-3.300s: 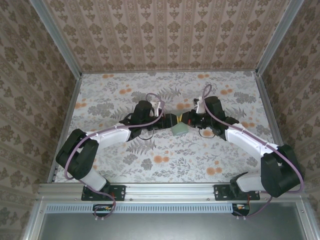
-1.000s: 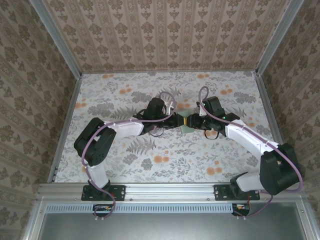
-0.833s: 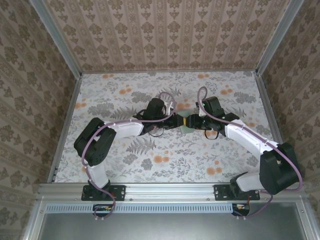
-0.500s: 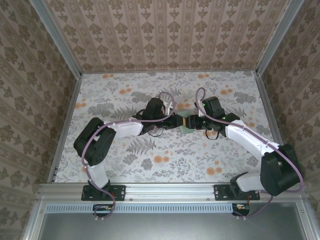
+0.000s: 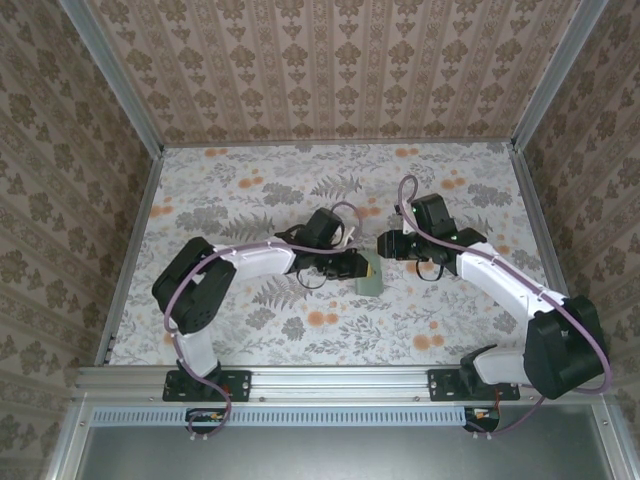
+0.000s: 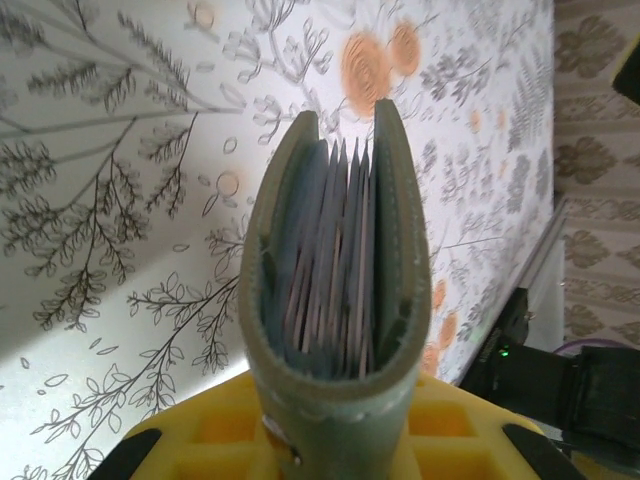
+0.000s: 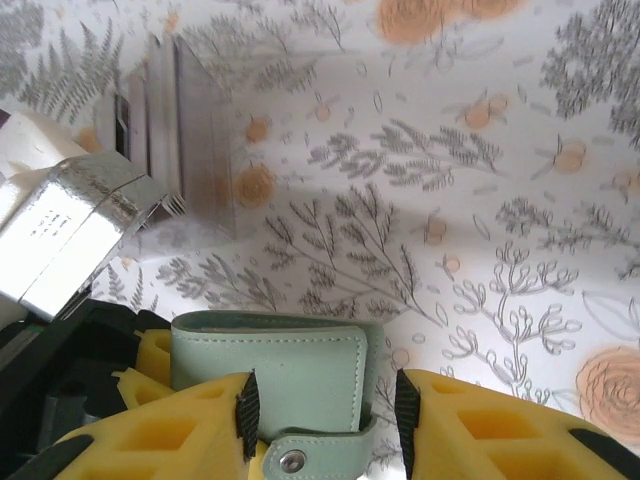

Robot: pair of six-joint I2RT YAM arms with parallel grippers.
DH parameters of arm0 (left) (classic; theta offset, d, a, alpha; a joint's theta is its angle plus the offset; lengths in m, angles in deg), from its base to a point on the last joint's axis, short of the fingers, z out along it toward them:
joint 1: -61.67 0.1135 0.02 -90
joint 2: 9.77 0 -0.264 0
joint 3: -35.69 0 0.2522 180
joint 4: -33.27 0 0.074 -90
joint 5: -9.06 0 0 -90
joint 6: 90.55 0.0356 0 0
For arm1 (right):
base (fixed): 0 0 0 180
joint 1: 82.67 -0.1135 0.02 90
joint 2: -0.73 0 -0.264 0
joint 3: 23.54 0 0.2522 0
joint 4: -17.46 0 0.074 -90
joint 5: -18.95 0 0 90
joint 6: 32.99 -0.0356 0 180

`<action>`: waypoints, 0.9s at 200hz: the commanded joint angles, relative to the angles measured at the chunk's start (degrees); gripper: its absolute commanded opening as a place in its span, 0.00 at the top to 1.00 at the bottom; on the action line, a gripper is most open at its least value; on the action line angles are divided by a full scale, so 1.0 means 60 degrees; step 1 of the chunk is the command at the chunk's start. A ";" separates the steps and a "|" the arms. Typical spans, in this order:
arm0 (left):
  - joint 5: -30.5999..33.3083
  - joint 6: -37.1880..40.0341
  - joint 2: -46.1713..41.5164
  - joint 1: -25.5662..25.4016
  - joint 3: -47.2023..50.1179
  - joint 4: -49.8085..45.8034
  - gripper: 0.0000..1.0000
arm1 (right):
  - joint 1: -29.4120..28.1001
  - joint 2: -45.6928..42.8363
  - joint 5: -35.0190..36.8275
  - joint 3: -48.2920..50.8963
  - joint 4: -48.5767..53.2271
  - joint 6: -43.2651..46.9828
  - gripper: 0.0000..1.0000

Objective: Put the credit cards into the card holder

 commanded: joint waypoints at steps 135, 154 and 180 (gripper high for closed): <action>0.2955 -0.0339 -0.2343 0.0245 0.1672 -0.0813 0.47 | -0.2165 0.1619 0.1538 -0.0021 0.1519 -0.0193 0.57; 0.3108 -0.0312 -0.2574 0.0271 0.1773 -0.0848 0.47 | -0.2481 0.2084 0.2142 -0.0518 0.1707 -0.0184 0.56; 0.3102 -0.0278 -0.2555 0.0271 0.1772 -0.0894 0.47 | -0.2800 0.2541 0.2982 -0.1164 0.2240 -0.0226 0.56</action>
